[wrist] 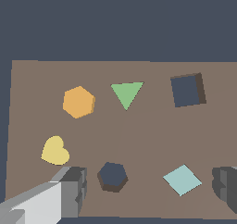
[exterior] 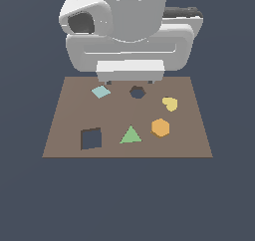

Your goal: Insert a designated object into the corresponding slot on a board.

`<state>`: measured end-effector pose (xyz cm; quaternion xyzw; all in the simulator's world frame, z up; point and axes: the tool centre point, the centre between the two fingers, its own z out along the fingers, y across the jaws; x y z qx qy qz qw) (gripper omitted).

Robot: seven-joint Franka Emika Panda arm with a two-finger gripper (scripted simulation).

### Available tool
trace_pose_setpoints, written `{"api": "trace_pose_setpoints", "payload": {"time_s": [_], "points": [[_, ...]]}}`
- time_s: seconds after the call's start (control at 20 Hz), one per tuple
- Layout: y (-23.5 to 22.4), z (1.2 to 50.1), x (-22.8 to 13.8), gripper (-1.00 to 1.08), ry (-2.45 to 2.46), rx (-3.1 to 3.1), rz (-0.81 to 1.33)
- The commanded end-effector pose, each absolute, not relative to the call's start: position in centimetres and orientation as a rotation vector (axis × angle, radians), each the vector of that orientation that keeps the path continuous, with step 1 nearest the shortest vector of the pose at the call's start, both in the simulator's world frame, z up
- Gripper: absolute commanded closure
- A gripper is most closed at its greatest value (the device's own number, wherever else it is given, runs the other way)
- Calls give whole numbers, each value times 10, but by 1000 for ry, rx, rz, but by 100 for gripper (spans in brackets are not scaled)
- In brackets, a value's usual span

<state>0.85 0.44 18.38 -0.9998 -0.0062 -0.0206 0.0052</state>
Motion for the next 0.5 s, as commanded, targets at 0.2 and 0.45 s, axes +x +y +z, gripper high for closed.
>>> {"api": "trace_pose_setpoints", "payload": {"time_s": [0.2, 0.45], "points": [[5, 182, 10, -92, -39, -3130, -64], [9, 174, 15, -92, -120, -3128, -60]]}}
